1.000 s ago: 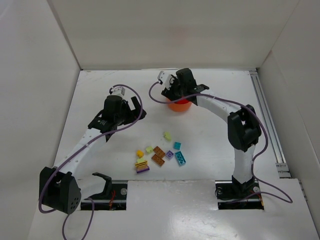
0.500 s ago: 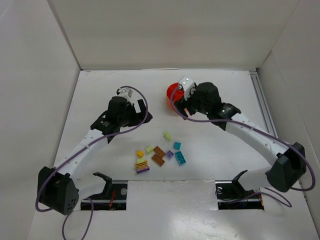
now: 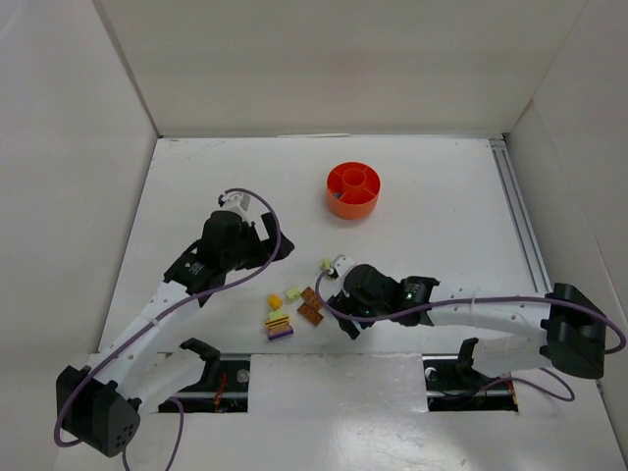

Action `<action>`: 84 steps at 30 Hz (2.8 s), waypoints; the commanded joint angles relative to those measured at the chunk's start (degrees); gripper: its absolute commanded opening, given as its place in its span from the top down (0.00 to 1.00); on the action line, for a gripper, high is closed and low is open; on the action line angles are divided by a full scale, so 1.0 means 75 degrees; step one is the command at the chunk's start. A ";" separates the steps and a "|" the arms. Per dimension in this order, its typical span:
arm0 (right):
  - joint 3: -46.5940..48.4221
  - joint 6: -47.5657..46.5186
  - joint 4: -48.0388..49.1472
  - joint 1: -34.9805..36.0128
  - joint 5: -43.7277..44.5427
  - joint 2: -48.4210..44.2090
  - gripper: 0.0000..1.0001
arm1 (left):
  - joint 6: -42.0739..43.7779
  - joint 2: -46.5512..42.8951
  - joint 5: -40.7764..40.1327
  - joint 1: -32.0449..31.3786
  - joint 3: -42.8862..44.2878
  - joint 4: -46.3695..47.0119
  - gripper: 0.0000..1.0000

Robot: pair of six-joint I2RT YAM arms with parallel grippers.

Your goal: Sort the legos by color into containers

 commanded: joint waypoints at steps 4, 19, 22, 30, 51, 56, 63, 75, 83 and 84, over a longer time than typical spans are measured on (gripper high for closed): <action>-0.0263 0.2017 0.0738 0.0375 0.1128 0.0351 0.19 | -0.0357 -0.0946 -0.0184 -0.0085 -0.0373 -0.0401 0.00; 0.0006 0.2310 0.1115 0.0375 0.2311 0.1711 0.47 | -0.0498 -0.1264 -0.0324 -0.0085 -0.0443 -0.0848 0.00; 0.0099 0.2310 0.1115 0.0375 0.2638 0.1782 0.59 | -0.0498 -0.1264 -0.0324 -0.0085 -0.0443 -0.0848 0.00; 0.0346 0.1316 0.1172 0.0375 0.2721 0.0752 0.73 | -0.0427 -0.1264 -0.0324 -0.0085 -0.0373 -0.0743 0.00; 0.4880 -0.5036 0.3693 -0.4383 -0.3348 0.3420 0.74 | 0.0427 0.0973 0.0144 0.0348 0.0963 0.0664 0.00; 0.5689 -0.5319 0.3693 -0.4733 -0.4097 0.4417 0.72 | 0.0603 0.1290 0.0144 0.0419 0.1291 0.0664 0.00; 0.6147 -0.5717 0.3693 -0.5085 -0.4824 0.5215 0.71 | 0.0674 0.1770 0.0144 0.0747 0.1467 0.0734 0.00; 0.6299 -0.6256 0.3693 -0.5356 -0.6161 0.5836 0.62 | 0.0745 0.2275 0.0448 0.0900 0.1608 0.0805 0.00; 0.6381 -0.6397 0.3552 -0.5426 -0.6091 0.5977 0.52 | 0.0814 0.2345 0.0449 0.0900 0.1608 0.0805 0.00; 0.6381 -0.6397 0.3552 -0.5426 -0.6091 0.5977 0.51 | 0.0815 0.2345 0.0449 0.0900 0.1608 0.0805 0.00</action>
